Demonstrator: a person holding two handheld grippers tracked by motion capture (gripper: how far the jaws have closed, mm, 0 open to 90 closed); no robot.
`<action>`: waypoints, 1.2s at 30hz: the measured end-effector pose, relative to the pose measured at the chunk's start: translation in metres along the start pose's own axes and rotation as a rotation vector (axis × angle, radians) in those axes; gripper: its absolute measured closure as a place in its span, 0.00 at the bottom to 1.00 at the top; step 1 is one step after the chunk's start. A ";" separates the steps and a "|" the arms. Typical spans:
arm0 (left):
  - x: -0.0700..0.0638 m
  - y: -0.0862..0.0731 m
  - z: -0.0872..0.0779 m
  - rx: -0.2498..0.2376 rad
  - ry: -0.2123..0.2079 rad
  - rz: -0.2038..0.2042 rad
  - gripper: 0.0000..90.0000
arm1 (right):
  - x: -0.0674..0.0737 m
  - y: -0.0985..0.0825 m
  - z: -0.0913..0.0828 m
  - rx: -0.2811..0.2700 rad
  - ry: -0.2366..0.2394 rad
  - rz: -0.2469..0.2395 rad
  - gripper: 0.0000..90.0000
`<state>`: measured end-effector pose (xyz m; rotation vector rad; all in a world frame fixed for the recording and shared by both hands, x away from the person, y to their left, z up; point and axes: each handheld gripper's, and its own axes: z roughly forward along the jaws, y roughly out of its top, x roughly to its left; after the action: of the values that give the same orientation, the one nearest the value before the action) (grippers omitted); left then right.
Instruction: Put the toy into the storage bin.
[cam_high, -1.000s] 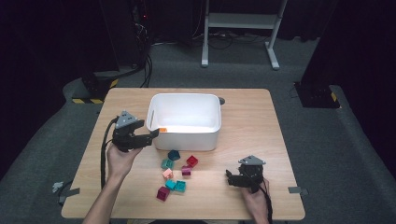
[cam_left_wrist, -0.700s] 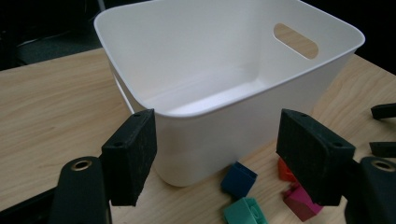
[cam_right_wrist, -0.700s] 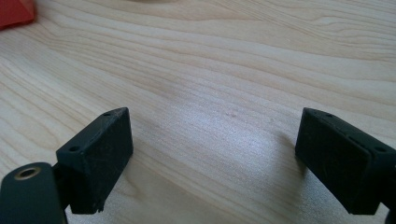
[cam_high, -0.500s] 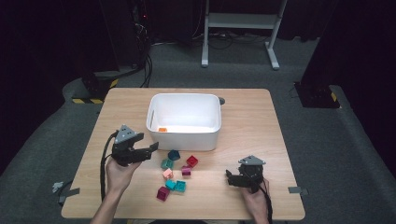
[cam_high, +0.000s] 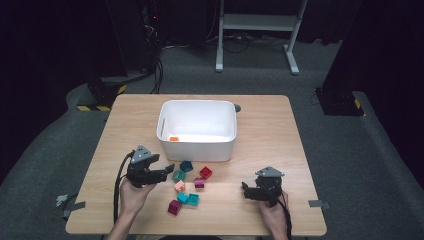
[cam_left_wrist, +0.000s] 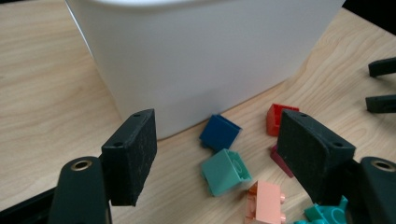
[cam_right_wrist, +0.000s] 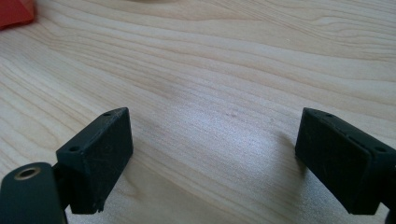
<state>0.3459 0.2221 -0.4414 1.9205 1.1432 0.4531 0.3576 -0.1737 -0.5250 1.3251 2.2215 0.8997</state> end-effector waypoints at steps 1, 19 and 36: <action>0.000 -0.002 0.002 0.009 -0.003 0.003 0.32 | 0.000 0.000 0.000 0.000 0.000 0.000 0.12; -0.002 -0.023 0.035 0.071 -0.017 0.009 0.34 | 0.000 0.000 0.000 0.000 0.000 0.000 0.12; -0.001 -0.033 0.056 0.107 -0.039 -0.013 0.42 | 0.000 0.000 0.000 0.000 0.000 0.001 0.12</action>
<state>0.3642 0.2024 -0.5013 2.0035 1.1747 0.3522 0.3576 -0.1737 -0.5250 1.3262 2.2211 0.9000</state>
